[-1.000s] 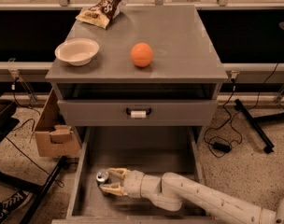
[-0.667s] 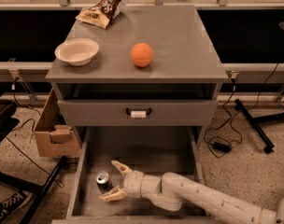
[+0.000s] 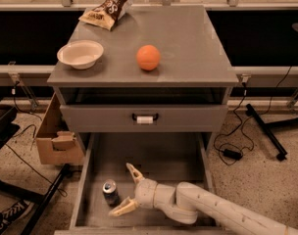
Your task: Place redbull can into middle drawer
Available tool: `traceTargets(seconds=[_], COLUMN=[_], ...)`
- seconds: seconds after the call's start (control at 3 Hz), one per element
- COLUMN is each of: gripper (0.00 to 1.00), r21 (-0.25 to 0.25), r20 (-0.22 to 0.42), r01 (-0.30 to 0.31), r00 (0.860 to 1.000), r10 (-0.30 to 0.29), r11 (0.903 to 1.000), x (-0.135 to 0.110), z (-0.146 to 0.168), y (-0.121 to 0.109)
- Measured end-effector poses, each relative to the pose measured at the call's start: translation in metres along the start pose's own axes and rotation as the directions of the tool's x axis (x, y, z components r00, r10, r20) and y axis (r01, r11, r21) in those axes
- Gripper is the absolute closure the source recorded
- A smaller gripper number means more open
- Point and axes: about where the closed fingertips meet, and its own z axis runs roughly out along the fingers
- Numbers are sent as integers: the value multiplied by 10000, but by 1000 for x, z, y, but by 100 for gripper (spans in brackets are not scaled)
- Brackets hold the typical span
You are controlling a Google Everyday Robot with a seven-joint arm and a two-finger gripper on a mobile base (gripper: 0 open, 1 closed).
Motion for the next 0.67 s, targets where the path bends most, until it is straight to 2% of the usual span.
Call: traceTargets(seconds=[0.33, 0.67], gripper=[0, 0], r21=[-79, -608], r20=[77, -474], r01=[-266, -565], r00=[9996, 9974], r10=[266, 537], r11=[9996, 9965], x=[-22, -66], z=[-41, -105], y=[8, 22])
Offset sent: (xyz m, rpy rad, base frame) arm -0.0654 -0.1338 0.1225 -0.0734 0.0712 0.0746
